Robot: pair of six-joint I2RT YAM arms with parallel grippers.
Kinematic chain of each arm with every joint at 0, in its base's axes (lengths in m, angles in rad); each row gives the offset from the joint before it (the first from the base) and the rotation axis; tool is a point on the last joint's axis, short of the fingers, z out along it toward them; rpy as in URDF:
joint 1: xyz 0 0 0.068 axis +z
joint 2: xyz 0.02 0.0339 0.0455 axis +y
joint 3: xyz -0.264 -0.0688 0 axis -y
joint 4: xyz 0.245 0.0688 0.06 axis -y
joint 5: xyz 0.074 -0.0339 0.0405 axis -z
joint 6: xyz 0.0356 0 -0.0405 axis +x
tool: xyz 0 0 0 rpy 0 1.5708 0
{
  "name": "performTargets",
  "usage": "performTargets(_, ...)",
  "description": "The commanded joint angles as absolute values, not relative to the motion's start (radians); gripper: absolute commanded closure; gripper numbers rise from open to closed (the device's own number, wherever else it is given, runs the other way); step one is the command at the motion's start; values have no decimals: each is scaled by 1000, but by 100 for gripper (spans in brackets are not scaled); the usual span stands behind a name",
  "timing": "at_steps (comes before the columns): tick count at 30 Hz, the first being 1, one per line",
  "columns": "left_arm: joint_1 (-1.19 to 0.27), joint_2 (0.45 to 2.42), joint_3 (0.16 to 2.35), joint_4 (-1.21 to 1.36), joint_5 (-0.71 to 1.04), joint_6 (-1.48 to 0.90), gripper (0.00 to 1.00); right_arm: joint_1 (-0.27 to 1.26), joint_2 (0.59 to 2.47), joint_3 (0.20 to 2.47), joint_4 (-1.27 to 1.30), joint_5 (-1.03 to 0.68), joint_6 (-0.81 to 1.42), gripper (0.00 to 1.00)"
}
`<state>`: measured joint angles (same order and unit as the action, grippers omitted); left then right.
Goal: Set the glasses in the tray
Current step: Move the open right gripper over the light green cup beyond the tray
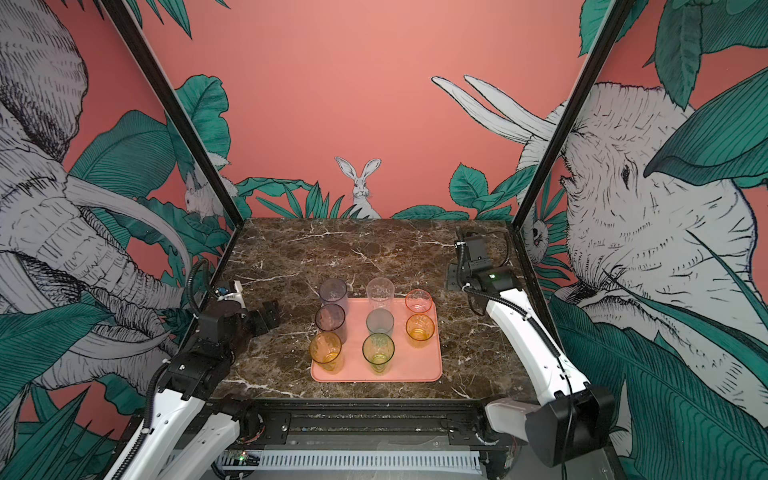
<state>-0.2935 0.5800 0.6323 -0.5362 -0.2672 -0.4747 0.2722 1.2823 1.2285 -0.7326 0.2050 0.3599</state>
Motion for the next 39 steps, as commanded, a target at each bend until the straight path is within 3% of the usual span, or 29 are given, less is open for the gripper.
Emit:
performTargets(1, -288, 591, 616, -475, -311, -466, 1, 238, 1332, 1287, -688, 157, 351, 29)
performTargets(19, -288, 671, 635, -378, -432, -391, 1, 70, 1565, 1398, -635, 22, 390, 28)
performTargets(39, -289, 730, 670, -378, -412, -422, 1, 4, 1713, 1391, -607, -22, 405, 26)
